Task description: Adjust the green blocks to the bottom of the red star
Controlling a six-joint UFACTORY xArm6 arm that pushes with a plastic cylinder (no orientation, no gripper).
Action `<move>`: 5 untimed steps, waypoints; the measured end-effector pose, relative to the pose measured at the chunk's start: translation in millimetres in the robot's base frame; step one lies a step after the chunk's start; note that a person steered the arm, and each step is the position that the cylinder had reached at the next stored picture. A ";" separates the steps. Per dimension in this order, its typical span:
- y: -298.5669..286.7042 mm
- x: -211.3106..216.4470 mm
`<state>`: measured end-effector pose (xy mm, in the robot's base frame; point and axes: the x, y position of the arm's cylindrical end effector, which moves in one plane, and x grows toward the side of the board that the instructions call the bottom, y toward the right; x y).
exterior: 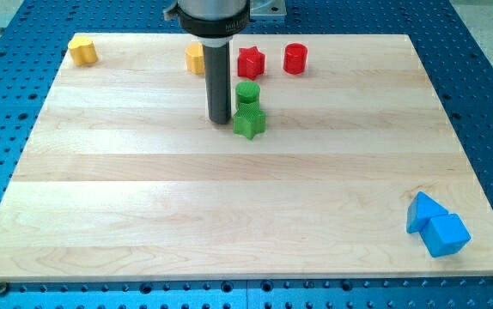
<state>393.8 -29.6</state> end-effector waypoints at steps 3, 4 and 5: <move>24.0 -9.6; 27.4 -21.7; -18.5 0.7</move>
<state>394.5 -48.1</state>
